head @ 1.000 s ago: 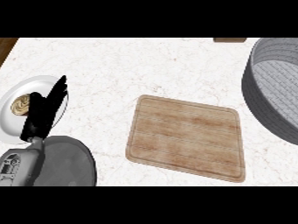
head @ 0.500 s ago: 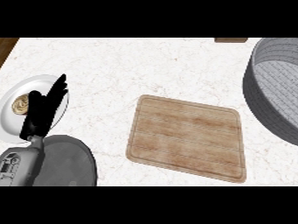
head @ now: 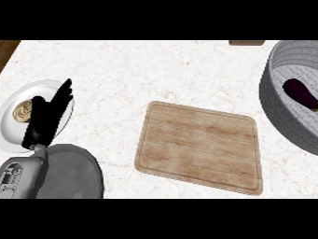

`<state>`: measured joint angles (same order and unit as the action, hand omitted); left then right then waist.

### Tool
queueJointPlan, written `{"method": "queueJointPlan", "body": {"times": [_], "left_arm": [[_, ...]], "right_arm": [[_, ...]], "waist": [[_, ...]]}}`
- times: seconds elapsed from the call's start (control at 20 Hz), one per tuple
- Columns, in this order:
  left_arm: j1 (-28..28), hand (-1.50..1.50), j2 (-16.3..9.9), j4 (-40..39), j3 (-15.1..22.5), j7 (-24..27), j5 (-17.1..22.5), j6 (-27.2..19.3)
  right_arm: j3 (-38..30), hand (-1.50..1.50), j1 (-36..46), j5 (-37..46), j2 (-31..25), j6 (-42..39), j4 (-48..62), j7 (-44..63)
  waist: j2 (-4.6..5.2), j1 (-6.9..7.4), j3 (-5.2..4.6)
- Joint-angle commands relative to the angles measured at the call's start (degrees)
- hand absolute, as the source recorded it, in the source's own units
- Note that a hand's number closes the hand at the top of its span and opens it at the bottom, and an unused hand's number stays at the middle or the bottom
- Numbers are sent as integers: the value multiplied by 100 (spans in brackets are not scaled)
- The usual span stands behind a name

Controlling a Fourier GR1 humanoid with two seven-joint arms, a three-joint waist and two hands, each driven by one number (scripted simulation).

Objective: Pick the eggplant from the cutting board and place it in the basket

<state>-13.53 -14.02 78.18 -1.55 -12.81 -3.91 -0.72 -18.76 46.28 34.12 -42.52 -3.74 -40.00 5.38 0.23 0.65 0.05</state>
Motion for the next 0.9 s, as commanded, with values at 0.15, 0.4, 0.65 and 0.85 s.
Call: {"method": "queueJointPlan", "body": {"times": [0.15,0.4,0.65,0.85], "left_arm": [[258,0,-88,23,-98,160,32,132],[46,0,67,564,51,-511,-91,-98],[323,0,36,199,-103,49,-3,57],[-38,0,158,43,-34,-167,-185,-133]], "right_arm": [[-583,-150,133,-306,160,1159,-33,-163],[-1271,-150,-146,-808,-563,960,-74,-36],[-1884,-150,-676,-1252,-1051,876,243,-212],[-2294,-150,-1323,-1615,-1612,267,470,-533]], "waist": [[-10,6,-3],[-46,-78,0],[-28,-92,-3],[-23,-134,-1]]}}
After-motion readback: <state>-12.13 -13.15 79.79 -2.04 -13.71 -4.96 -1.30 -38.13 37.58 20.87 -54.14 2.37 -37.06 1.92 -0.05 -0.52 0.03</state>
